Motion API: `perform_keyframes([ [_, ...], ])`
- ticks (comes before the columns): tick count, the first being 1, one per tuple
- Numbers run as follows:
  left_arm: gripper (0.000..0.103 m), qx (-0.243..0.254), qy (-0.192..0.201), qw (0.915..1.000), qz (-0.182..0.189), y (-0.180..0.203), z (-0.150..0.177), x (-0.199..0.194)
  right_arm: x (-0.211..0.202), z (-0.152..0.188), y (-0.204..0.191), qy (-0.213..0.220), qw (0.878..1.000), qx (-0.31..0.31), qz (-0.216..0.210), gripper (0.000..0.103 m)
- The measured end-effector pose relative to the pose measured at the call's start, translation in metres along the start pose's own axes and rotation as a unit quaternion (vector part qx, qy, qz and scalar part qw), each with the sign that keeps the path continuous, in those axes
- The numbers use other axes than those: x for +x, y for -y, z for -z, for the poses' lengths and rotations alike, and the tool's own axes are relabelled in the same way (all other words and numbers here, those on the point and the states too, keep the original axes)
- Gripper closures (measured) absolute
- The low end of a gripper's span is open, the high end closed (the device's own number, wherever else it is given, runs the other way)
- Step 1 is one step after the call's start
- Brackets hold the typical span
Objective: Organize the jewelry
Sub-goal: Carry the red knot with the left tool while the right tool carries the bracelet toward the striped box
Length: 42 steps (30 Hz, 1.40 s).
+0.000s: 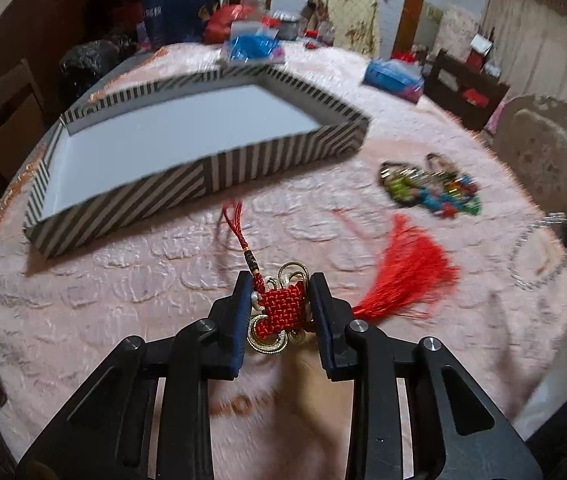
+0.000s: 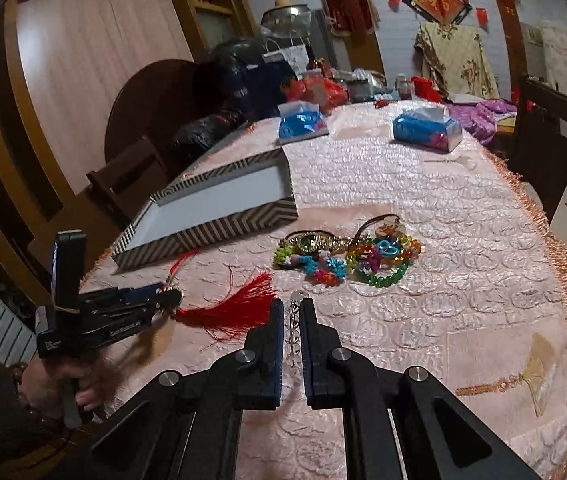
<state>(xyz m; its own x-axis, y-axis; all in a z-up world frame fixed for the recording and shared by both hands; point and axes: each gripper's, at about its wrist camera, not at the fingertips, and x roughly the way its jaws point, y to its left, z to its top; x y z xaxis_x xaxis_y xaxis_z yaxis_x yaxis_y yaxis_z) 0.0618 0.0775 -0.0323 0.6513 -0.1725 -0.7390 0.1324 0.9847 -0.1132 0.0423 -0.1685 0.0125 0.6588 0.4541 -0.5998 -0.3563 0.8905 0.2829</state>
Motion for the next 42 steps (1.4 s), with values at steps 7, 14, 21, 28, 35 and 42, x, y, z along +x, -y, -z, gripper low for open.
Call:
perform_keyframes([
  [7,0.076,0.011,0.052,0.9977,0.042,0.02,-0.003,-0.059,-0.016,-0.002,-0.006,0.027,1.0,0.012,0.011,0.096],
  [14,0.076,0.019,0.082,0.9956,0.042,0.023,-0.021,-0.088,-0.017,-0.006,-0.015,0.027,0.999,0.012,0.032,0.096],
  [21,0.076,0.02,0.107,0.9936,0.03,0.009,-0.051,-0.1,-0.009,-0.017,-0.022,0.024,0.998,0.005,0.05,0.096],
  [28,0.076,-0.014,0.125,0.992,0.013,-0.026,-0.09,-0.101,0.01,-0.04,-0.032,0.018,0.999,-0.004,0.051,0.096],
  [35,0.076,-0.032,0.148,0.9882,-0.023,-0.062,-0.136,-0.103,0.043,-0.064,-0.042,0.002,1.0,-0.006,0.031,0.096],
  [42,0.076,-0.065,0.162,0.9829,-0.059,-0.105,-0.169,-0.087,0.083,-0.096,-0.061,-0.011,1.0,-0.021,-0.001,0.096],
])
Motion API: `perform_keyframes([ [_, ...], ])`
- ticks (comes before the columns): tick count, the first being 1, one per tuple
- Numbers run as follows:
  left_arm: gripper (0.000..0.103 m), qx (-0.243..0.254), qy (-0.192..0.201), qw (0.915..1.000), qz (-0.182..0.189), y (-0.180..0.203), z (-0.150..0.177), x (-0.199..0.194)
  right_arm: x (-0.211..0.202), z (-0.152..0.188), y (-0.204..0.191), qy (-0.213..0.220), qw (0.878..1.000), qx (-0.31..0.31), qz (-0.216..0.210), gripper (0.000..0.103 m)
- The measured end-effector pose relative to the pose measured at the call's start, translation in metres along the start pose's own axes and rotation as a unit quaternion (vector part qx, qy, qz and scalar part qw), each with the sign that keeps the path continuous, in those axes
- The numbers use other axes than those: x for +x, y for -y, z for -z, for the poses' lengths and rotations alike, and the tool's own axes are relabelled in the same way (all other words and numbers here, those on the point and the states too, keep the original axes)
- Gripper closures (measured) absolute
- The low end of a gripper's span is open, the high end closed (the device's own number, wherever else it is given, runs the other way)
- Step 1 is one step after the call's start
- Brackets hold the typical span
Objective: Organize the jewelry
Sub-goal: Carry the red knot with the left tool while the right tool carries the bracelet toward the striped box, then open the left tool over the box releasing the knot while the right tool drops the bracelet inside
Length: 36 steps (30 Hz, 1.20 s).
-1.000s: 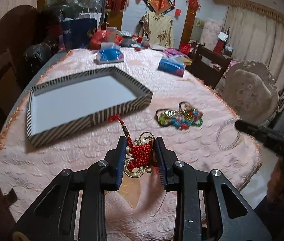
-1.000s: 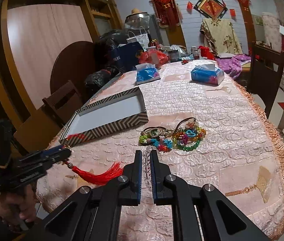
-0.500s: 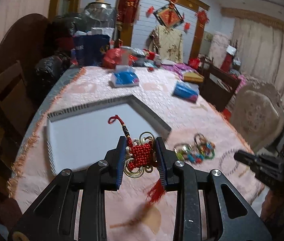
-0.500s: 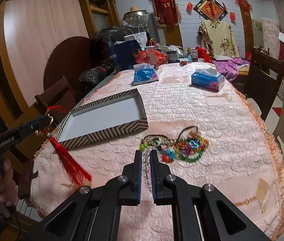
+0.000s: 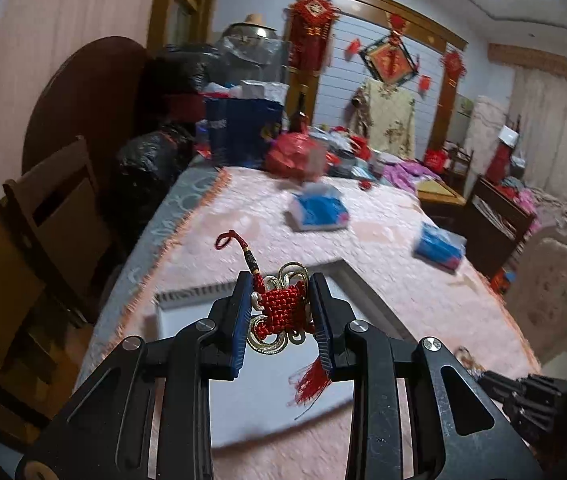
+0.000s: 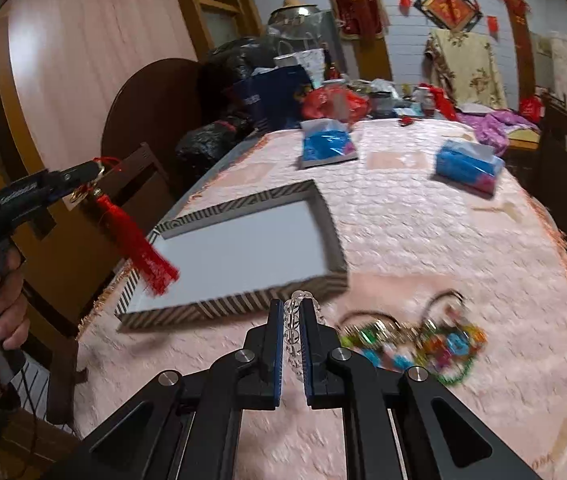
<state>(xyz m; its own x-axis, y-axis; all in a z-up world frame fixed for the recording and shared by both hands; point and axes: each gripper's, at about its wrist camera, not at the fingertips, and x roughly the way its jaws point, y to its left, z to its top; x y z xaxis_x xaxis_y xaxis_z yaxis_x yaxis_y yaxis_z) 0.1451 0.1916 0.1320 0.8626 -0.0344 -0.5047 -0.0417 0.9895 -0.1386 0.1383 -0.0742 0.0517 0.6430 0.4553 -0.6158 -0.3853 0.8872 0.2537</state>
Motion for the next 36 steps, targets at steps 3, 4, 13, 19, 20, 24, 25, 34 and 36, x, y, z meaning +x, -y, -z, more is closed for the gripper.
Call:
perform_keyframes([
  [3,0.076,-0.012,0.003,0.9999,-0.009,-0.011,-0.006,0.012,0.013,-0.016,-0.004,0.001,1.0,-0.005,-0.013,0.096],
  [4,0.075,-0.013,0.0,0.9998,-0.015,-0.015,-0.004,0.021,0.018,-0.021,-0.005,0.001,1.0,-0.003,-0.02,0.096],
  [13,0.075,0.013,-0.103,0.9918,-0.074,-0.034,0.08,0.099,0.076,-0.054,-0.014,0.004,0.997,0.02,-0.08,0.096],
  [19,0.074,0.041,-0.152,0.9821,-0.104,-0.044,0.128,0.107,0.126,-0.038,-0.008,-0.034,0.994,0.059,-0.086,0.096],
  [20,0.074,0.045,-0.16,0.9803,-0.107,-0.044,0.135,0.106,0.132,-0.034,-0.006,-0.043,0.994,0.063,-0.083,0.096],
  [24,0.072,0.072,-0.163,0.9773,-0.115,-0.037,0.151,0.096,0.141,-0.016,0.0,-0.06,0.992,0.072,-0.08,0.096],
  [25,0.072,0.066,-0.167,0.9769,-0.115,-0.038,0.153,0.093,0.142,-0.013,0.001,-0.062,0.992,0.074,-0.081,0.096],
  [34,0.071,0.035,-0.174,0.974,-0.141,-0.036,0.173,0.055,0.135,0.001,-0.004,-0.055,0.99,0.069,-0.108,0.093],
  [36,0.07,0.029,-0.171,0.9752,-0.138,-0.035,0.176,0.048,0.129,0.001,-0.007,-0.051,0.989,0.068,-0.119,0.083],
])
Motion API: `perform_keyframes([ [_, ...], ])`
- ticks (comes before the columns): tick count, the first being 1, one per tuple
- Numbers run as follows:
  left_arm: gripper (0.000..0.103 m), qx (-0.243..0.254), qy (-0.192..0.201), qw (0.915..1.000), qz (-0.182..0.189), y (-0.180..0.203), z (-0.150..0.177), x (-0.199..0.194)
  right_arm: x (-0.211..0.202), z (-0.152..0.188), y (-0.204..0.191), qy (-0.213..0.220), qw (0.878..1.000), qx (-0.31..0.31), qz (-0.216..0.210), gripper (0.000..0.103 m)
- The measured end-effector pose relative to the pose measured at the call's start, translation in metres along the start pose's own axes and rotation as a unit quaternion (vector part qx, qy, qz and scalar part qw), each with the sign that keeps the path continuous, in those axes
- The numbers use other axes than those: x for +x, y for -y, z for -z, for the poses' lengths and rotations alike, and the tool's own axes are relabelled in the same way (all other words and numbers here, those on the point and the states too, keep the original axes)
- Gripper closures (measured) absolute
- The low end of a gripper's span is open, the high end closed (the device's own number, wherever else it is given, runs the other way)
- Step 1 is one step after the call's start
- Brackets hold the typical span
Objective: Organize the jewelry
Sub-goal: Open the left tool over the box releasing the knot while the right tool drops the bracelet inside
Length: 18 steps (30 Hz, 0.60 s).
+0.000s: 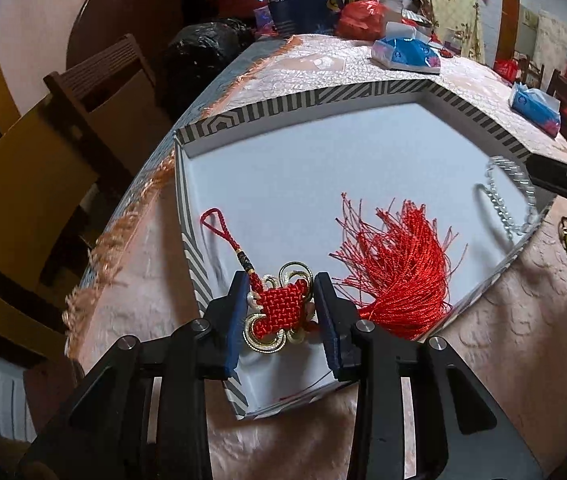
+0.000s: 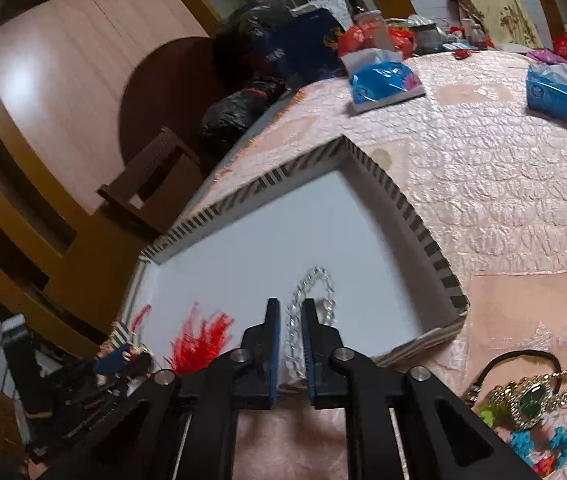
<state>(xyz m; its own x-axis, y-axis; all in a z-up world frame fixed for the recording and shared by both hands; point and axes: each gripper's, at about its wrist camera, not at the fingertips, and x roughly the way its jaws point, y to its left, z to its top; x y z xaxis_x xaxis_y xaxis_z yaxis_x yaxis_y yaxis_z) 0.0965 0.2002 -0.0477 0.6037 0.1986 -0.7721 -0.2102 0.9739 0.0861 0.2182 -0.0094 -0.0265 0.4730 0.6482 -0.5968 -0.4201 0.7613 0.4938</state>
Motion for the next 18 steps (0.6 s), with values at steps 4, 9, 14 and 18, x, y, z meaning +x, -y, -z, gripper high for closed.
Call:
perform_keyframes([
  [4,0.063,-0.008,-0.006,0.9999,0.014,-0.002,0.0,-0.004,-0.009,0.002,-0.014,0.002,0.999,-0.009,-0.033,0.073],
  [9,0.035,0.007,0.01,0.9999,-0.004,0.001,-0.007,-0.013,-0.033,0.002,-0.02,0.019,0.999,-0.014,-0.026,0.073],
  [14,0.03,0.016,0.019,0.9994,-0.022,0.0,-0.018,-0.015,-0.071,0.014,-0.005,0.03,0.998,-0.037,0.035,0.073],
  [18,0.03,0.007,0.026,0.9994,-0.023,0.002,-0.026,-0.021,-0.104,0.029,0.028,0.019,0.993,-0.044,0.106,0.073],
])
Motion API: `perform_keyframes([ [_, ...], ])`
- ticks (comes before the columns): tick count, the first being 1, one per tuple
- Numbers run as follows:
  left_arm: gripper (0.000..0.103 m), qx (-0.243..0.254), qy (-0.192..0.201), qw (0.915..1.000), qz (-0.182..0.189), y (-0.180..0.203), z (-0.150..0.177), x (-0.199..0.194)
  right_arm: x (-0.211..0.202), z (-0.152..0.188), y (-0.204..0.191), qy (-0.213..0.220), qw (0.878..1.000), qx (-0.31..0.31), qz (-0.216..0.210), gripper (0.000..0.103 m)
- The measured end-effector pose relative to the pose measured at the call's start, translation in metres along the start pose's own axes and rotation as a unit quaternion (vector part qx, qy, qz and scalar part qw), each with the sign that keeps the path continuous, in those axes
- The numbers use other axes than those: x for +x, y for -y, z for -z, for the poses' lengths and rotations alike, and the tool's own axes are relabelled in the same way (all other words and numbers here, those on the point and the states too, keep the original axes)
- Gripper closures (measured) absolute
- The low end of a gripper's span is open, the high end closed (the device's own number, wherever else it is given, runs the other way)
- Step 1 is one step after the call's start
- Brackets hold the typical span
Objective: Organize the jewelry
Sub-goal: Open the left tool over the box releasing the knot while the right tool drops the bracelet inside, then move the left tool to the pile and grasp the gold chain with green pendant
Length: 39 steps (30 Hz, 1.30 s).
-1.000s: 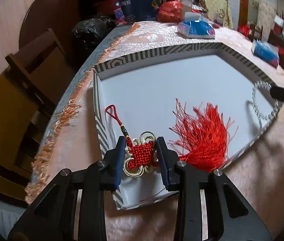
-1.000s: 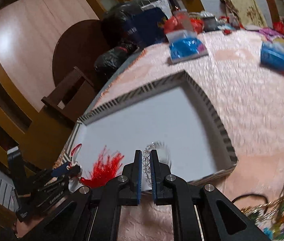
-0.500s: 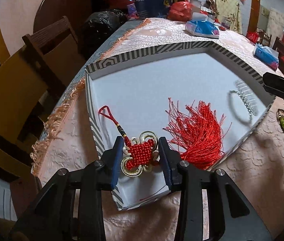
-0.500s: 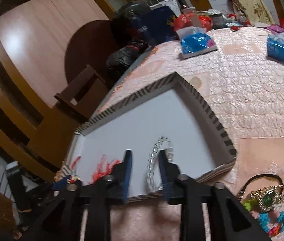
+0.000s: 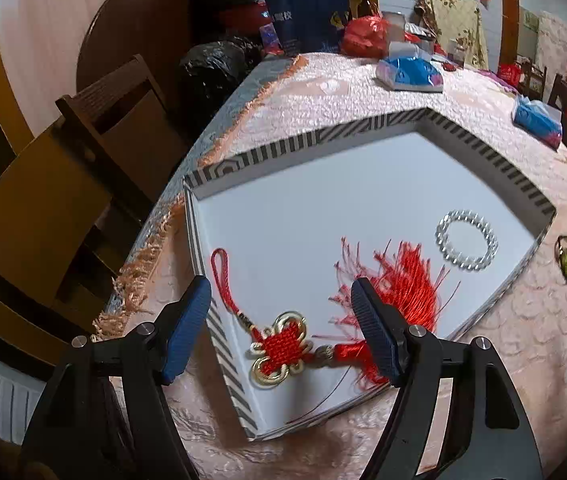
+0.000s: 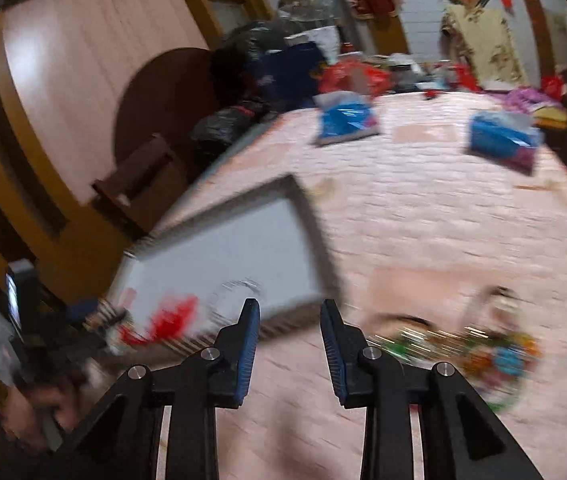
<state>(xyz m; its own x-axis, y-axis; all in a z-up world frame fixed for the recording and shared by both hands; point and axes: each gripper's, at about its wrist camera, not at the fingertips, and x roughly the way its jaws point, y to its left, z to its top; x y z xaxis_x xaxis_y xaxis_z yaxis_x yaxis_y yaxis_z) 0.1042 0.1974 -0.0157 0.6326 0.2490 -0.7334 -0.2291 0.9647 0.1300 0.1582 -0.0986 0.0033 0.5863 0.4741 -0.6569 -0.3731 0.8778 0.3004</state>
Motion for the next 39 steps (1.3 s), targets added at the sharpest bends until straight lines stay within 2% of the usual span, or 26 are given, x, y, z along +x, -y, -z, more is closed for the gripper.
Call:
perform_keyframes([
  [3,0.03,-0.011,0.018,0.9997,0.014,0.009,-0.006,-0.015,-0.02,0.018,0.033,-0.014,0.998,-0.001,0.056,0.073],
  [6,0.03,-0.011,0.04,0.9976,0.056,0.035,-0.01,-0.034,-0.036,0.037,0.069,-0.027,0.995,0.022,0.098,0.073],
  [8,0.03,0.008,0.053,0.9931,0.104,0.065,-0.01,-0.047,-0.041,0.051,0.09,-0.039,0.992,0.043,0.113,0.073],
  [12,0.03,0.077,0.048,0.9747,0.204,0.137,-0.001,-0.053,-0.043,0.067,0.11,-0.052,0.99,0.055,0.122,0.073],
  [14,0.031,0.105,0.039,0.9675,0.226,0.168,0.0,-0.048,-0.042,0.074,0.111,-0.051,0.99,0.051,0.117,0.073],
  [15,0.033,0.114,0.031,0.9653,0.233,0.179,-0.001,-0.043,-0.043,0.078,0.111,-0.04,0.992,0.042,0.116,0.073],
  [16,0.043,0.124,0.025,0.9636,0.236,0.195,-0.005,-0.038,-0.044,0.08,0.11,-0.035,0.992,0.035,0.115,0.072],
  [17,0.046,0.129,0.023,0.9625,0.238,0.204,-0.009,-0.036,-0.044,0.083,0.108,-0.026,0.993,0.021,0.116,0.071],
  [19,0.047,0.136,0.022,0.9605,0.242,0.223,-0.017,-0.03,-0.044,0.088,0.105,-0.013,0.993,0.002,0.121,0.069],
  [23,0.047,0.156,0.018,0.9554,0.25,0.247,-0.033,-0.023,-0.039,0.089,0.095,-0.023,0.991,-0.03,0.128,0.055],
  [26,0.047,0.173,0.011,0.9535,0.246,0.263,-0.032,-0.015,-0.035,0.089,0.091,-0.031,0.99,-0.046,0.128,0.048],
  [28,0.047,0.185,-0.002,0.9527,0.241,0.272,-0.03,-0.005,-0.035,0.088,0.092,-0.032,0.99,-0.047,0.127,0.047],
  [31,0.061,0.194,-0.032,0.949,0.247,0.279,-0.022,0.009,-0.037,0.089,0.095,-0.029,0.992,-0.04,0.119,0.047],
  [33,0.065,0.188,-0.026,0.9488,0.253,0.277,-0.019,0.009,-0.037,0.089,0.096,-0.028,0.992,-0.036,0.116,0.047],
  [35,0.083,0.179,-0.024,0.9481,0.262,0.271,-0.019,0.002,-0.038,0.089,0.096,-0.027,0.992,-0.034,0.115,0.047],
  [36,0.089,0.171,-0.019,0.9481,0.267,0.265,-0.02,-0.003,-0.038,0.089,0.096,-0.026,0.993,-0.032,0.113,0.047],
  [39,0.094,0.15,-0.004,0.9445,0.292,0.247,-0.022,-0.021,-0.038,0.089,0.098,-0.024,0.994,-0.026,0.108,0.047],
])
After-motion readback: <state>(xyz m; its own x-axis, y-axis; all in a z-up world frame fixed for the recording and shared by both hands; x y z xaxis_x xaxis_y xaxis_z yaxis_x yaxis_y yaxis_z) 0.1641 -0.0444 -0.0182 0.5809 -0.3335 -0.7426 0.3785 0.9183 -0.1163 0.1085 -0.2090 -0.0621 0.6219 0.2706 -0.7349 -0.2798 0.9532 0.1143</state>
